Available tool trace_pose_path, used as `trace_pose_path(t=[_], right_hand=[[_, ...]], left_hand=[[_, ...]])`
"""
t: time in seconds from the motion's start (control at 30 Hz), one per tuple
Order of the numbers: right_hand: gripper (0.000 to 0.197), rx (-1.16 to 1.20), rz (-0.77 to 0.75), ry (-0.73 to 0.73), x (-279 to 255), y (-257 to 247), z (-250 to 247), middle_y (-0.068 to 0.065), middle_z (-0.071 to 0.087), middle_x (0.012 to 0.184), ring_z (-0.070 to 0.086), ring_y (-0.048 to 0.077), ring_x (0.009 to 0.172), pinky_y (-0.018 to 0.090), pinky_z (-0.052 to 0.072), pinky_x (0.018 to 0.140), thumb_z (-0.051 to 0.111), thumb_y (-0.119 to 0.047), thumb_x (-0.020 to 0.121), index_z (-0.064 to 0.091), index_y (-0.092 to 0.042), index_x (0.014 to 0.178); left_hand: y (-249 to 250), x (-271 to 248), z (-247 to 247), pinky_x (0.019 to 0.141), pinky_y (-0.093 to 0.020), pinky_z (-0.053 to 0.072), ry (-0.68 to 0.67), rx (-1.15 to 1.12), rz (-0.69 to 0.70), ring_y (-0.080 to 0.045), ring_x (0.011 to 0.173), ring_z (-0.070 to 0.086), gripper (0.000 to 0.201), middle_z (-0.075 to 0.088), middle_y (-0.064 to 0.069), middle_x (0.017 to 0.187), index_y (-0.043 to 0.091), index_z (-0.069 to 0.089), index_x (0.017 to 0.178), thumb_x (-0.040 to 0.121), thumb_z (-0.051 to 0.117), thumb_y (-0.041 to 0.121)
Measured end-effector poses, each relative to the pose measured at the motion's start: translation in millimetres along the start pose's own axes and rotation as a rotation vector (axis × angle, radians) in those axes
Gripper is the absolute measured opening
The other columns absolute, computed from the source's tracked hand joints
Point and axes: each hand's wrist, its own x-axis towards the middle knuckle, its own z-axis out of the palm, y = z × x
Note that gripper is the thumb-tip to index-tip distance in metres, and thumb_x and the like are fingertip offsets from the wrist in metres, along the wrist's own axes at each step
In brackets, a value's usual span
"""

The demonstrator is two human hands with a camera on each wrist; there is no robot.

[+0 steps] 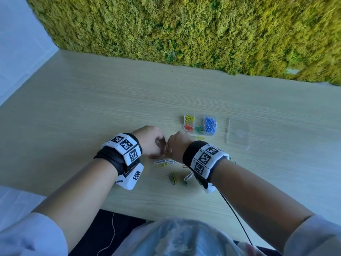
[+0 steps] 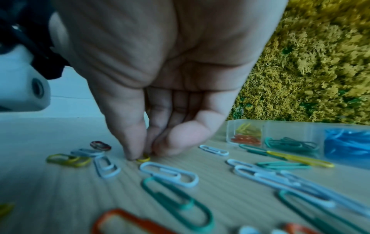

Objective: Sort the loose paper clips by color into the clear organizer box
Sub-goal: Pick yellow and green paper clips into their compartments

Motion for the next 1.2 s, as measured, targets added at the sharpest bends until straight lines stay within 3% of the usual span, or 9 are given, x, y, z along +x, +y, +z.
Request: trace_pose_path(t=[0.2,0.4,0.5,0.63,0.73,0.9,1.0,1.07,1.2], right_hand=[[0.042,-0.035,0.01,-0.033,-5.6,-4.7,-0.4,0.001,0.038,0.061,0.049,0.021,0.074,0.028,0.043,0.064,0.048,-0.032,0.093,0.035,-0.013,0.058],[0.024,0.107,0.003,-0.036,-11.8,5.7,0.3,0.001,0.062,0.076,0.059,0.021,0.074,0.025,0.049,0.055,0.058,-0.034,0.084,0.063,-0.012,0.077],[0.015,0.552,0.012,0.05,-20.7,20.5,6.8,-0.002,0.065,0.084,0.062,0.018,0.078,0.032,0.057,0.071,0.064,-0.023,0.08,0.065,-0.013,0.092],[0.021,1.395,0.018,-0.08,-33.3,37.3,22.3,0.007,0.057,0.063,0.054,0.017,0.05,0.028,0.048,0.054,0.053,0.004,0.084,0.06,-0.012,0.097],[0.019,1.713,0.088,-0.156,-41.4,42.2,29.4,0.008,0.052,0.064,0.055,0.017,0.052,0.023,0.048,0.049,0.046,0.005,0.079,0.061,-0.006,0.08],[0.012,1.243,0.137,-0.145,-48.0,30.2,23.9,0.004,0.048,0.067,0.044,0.013,0.051,0.019,0.036,0.043,0.052,-0.011,0.084,0.057,-0.013,0.074],[0.015,0.542,0.014,-0.053,-49.2,17.3,20.7,0.001,0.064,0.094,0.06,0.014,0.079,0.022,0.046,0.064,0.059,-0.029,0.085,0.067,-0.02,0.095],[0.026,0.349,-0.006,-0.053,-46.1,9.9,23.8,0.003,0.068,0.107,0.063,0.021,0.097,0.025,0.049,0.073,0.059,-0.031,0.085,0.069,-0.016,0.105],[0.028,0.198,0.031,-0.089,-41.4,-0.9,29.7,0.007,0.069,0.098,0.062,0.022,0.081,0.027,0.053,0.067,0.056,-0.027,0.085,0.069,-0.011,0.103]], left_hand=[[3.2,-12.7,23.2,0.08,-0.034,0.048,0.022,0.168,-0.004,-0.017,0.096,0.052,0.02,0.05,0.004,0.094,0.018,0.07,0.079,0.076,0.066,0.037],[10.3,-15.7,28.9,0.069,-0.029,0.046,0.034,0.282,-0.024,-0.022,0.087,0.058,0.016,0.056,0.004,0.091,0.02,0.068,0.077,0.08,0.061,0.034],[10.7,-17.0,32.4,0.073,-0.031,0.05,0.026,0.246,-0.044,-0.022,0.087,0.06,0.013,0.06,0.005,0.089,0.024,0.063,0.068,0.079,0.06,0.03],[11.4,-16.9,35.8,0.071,-0.028,0.047,0.005,0.234,-0.06,-0.018,0.084,0.059,0.017,0.061,0.009,0.085,0.028,0.058,0.059,0.076,0.061,0.028],[11.2,-17.0,38.3,0.07,-0.025,0.044,-0.003,0.235,-0.062,-0.016,0.083,0.056,0.016,0.061,0.009,0.087,0.029,0.054,0.059,0.072,0.063,0.029],[10.1,-19.0,39.9,0.072,-0.027,0.048,-0.004,0.221,-0.074,-0.018,0.085,0.06,0.014,0.058,0.01,0.084,0.029,0.053,0.061,0.072,0.061,0.026],[5.5,-20.3,39.0,0.074,-0.026,0.046,0.038,0.189,-0.053,-0.016,0.089,0.059,0.014,0.056,0.011,0.086,0.033,0.051,0.066,0.073,0.062,0.027],[3.5,-22.5,39.0,0.072,-0.025,0.043,0.057,0.176,-0.04,-0.016,0.09,0.058,0.013,0.052,0.012,0.085,0.034,0.053,0.071,0.073,0.064,0.028],[4.9,-24.2,41.0,0.071,-0.025,0.043,0.077,0.158,0.005,-0.016,0.09,0.058,0.017,0.049,0.014,0.084,0.037,0.063,0.089,0.076,0.064,0.026]])
